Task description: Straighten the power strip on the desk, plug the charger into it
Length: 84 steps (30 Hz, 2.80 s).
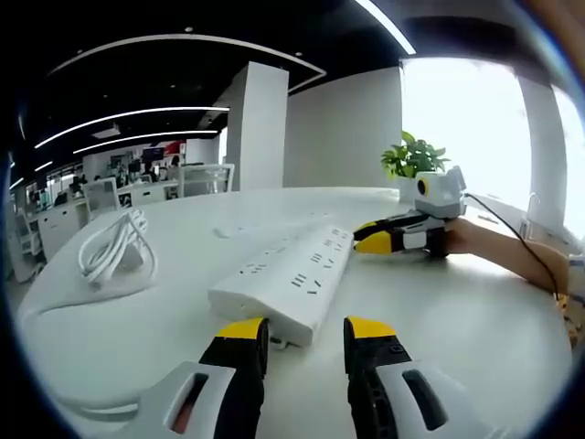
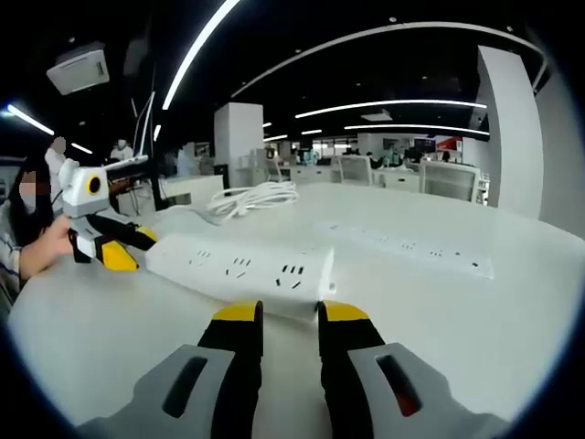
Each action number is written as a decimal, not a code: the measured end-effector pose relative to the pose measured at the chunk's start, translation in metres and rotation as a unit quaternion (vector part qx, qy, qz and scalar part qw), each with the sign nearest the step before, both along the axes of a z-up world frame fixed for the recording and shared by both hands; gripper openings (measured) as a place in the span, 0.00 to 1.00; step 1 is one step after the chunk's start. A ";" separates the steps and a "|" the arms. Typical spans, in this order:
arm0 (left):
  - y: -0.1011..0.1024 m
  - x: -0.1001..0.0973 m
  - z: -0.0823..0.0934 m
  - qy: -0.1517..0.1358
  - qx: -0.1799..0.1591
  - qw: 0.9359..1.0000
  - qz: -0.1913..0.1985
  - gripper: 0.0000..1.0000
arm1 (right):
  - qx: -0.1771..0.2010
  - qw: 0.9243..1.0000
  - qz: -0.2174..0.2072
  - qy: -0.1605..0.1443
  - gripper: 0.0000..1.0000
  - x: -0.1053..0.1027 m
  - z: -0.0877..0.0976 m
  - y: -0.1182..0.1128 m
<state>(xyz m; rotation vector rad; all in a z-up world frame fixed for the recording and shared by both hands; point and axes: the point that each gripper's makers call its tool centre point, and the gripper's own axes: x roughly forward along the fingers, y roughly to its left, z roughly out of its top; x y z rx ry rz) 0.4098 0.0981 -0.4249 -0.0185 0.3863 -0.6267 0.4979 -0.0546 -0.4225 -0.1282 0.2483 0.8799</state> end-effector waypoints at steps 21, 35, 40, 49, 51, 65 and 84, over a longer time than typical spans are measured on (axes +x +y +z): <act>0.000 0.000 -0.001 -0.007 0.009 1.000 -0.001 0.33 | 0.011 1.000 -0.001 0.007 0.21 0.000 0.002 -0.004; 0.001 0.000 0.000 -0.005 0.005 1.000 0.001 0.33 | 0.017 1.000 -0.005 0.011 0.20 -0.005 0.002 -0.005; 0.002 -0.002 -0.001 -0.002 0.006 1.000 0.004 0.32 | 0.021 1.000 -0.006 0.011 0.19 -0.010 0.003 -0.004; 0.004 -0.005 -0.001 0.000 0.018 1.000 0.006 0.32 | 0.028 1.000 -0.009 0.012 0.19 -0.012 0.004 -0.004; 0.005 -0.006 -0.001 0.001 0.020 1.000 0.006 0.32 | 0.028 0.999 -0.010 0.013 0.19 -0.014 0.004 -0.004; 0.010 -0.011 0.000 0.014 0.026 1.000 0.007 0.32 | 0.026 1.000 -0.006 0.010 0.19 -0.027 0.004 -0.002; 0.013 -0.015 0.000 0.027 0.007 0.999 0.017 0.28 | 0.028 0.999 -0.009 0.011 0.19 -0.047 0.004 -0.002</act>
